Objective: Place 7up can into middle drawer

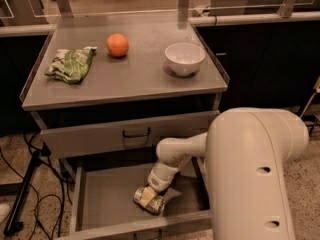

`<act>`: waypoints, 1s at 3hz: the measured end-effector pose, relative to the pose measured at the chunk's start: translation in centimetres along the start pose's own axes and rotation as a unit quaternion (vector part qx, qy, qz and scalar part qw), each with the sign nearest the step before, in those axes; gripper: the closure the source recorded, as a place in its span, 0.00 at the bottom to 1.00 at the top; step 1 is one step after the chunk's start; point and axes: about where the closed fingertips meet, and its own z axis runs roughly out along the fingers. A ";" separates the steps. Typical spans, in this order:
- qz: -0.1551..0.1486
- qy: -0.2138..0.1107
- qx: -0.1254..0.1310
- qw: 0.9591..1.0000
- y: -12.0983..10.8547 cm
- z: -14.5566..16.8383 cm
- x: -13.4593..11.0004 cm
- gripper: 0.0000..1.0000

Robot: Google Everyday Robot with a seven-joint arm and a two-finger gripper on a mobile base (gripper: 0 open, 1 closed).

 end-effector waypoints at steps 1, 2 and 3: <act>0.000 0.000 0.000 1.000 0.0 0.0 0.0 0.50; 0.000 0.000 0.000 1.000 0.0 0.0 0.0 0.19; 0.000 0.000 0.000 1.000 0.0 0.0 0.0 0.00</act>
Offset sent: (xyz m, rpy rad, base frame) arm 0.0000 0.0000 0.0000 0.0000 0.0000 0.0000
